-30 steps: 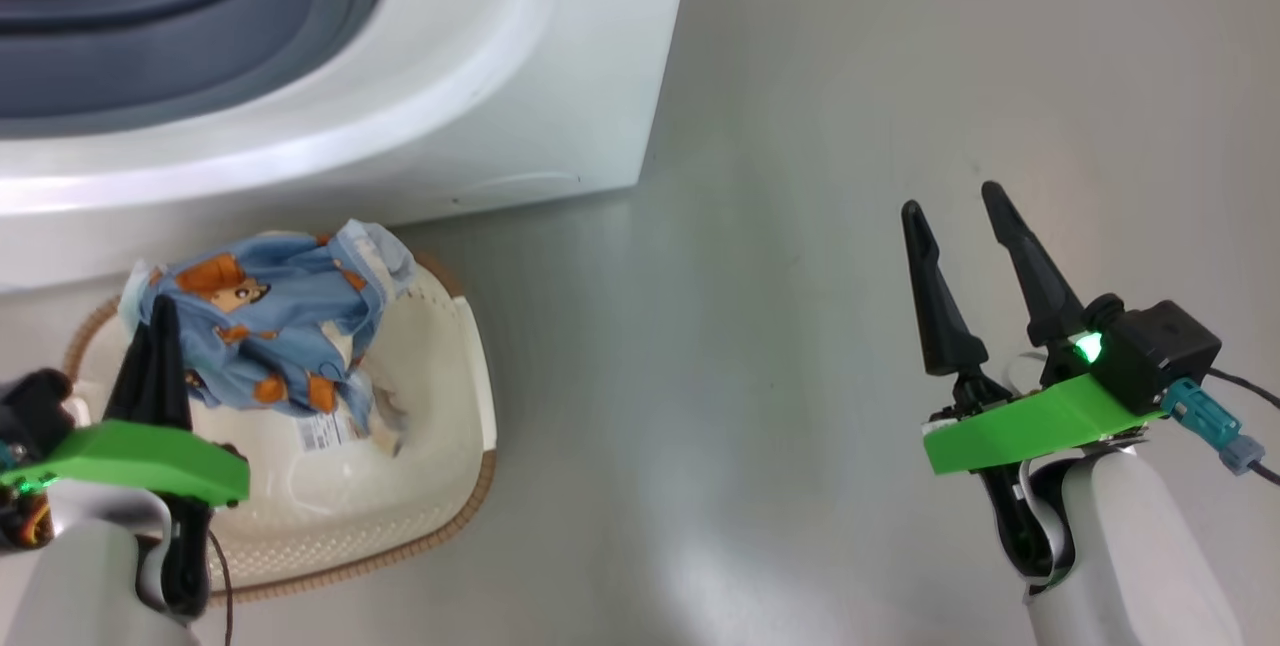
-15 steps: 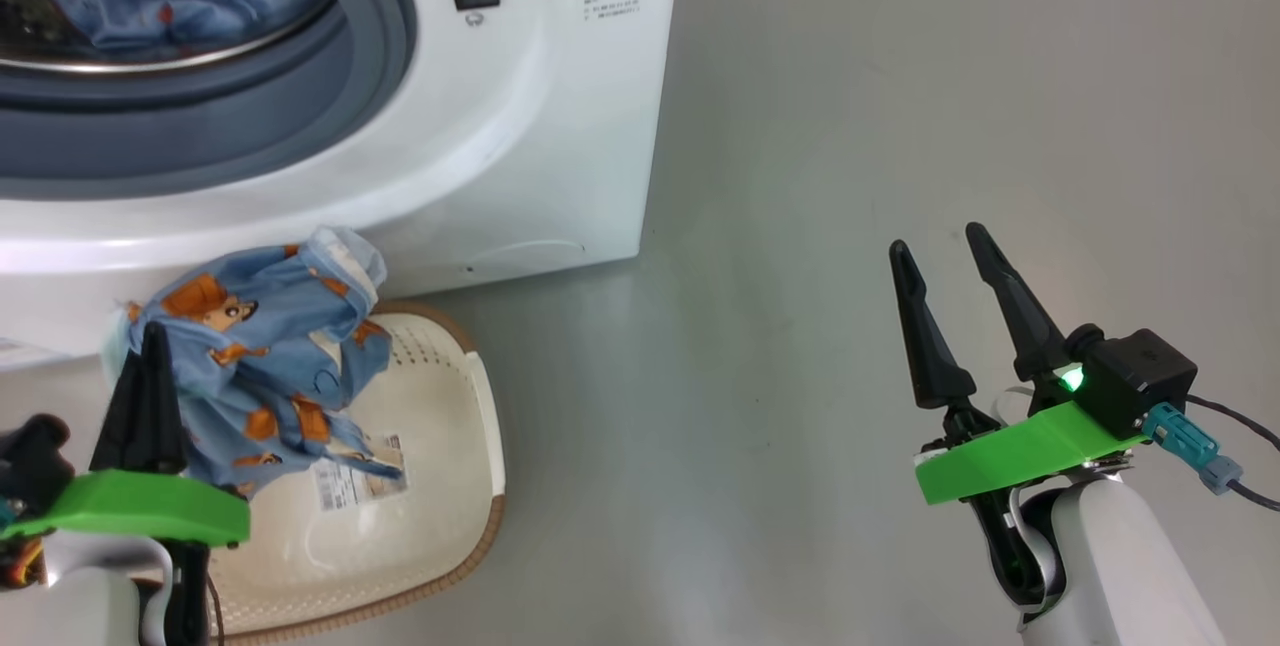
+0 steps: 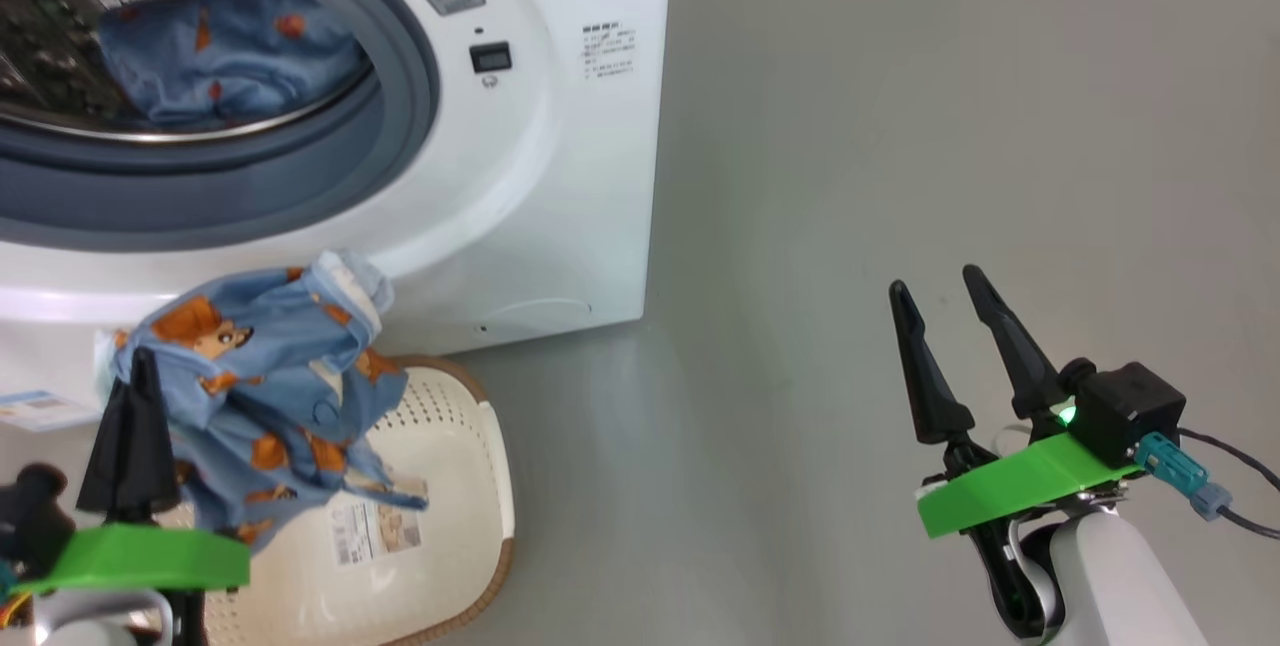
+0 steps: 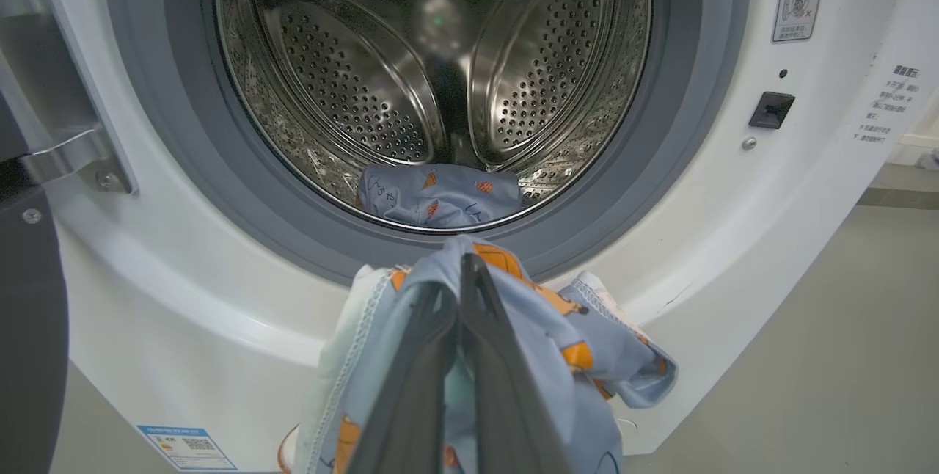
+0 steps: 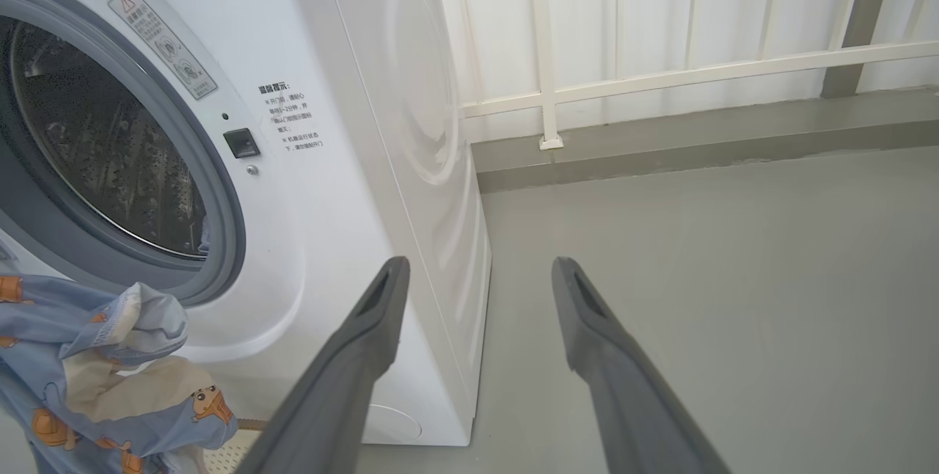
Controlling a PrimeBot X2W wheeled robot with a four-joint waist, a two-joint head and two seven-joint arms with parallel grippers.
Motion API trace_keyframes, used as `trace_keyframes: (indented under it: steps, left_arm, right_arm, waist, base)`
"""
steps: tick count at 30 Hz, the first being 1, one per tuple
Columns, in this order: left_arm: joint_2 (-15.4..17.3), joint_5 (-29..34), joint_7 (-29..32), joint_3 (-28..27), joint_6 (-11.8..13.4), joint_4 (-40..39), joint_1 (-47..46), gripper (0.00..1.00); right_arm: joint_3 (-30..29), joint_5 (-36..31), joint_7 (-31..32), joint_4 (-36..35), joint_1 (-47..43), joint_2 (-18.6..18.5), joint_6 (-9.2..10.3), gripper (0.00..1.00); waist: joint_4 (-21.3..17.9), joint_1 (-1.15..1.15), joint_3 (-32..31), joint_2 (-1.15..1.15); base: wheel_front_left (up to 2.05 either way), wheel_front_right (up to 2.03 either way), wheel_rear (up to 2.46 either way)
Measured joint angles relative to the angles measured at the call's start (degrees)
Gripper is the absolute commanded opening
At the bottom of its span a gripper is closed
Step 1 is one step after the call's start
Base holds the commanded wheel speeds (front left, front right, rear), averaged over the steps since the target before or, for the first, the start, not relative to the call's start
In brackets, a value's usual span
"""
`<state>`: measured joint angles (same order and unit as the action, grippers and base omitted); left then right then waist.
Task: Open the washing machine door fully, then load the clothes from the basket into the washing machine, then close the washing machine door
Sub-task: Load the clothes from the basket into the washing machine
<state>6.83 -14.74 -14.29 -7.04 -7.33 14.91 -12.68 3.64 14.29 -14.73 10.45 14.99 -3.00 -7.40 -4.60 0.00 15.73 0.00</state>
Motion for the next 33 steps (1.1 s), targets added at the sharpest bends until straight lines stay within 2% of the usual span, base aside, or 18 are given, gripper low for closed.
trace_keyframes:
  steps: [15, 33]
  left_arm:
    - [-2.80, 5.10, -0.01, -2.78, 0.00, -7.49, 7.61, 0.00]
    - [-4.33, 7.14, -0.01, -4.71, 0.04, -12.61, 13.65, 0.00]
  right_arm:
    - [-0.64, 0.00, 0.00, 0.71, -2.31, 0.01, 0.00, 1.00]
    - [-1.16, -0.03, 0.00, 1.26, -4.24, 0.02, 0.00, 1.00]
  waist:
    - [-0.23, 0.00, -5.76, 0.00]
    - [0.31, 0.00, -9.56, 0.00]
  base:
    - [0.00, 0.00, 0.00]
    - [0.00, 0.00, 0.00]
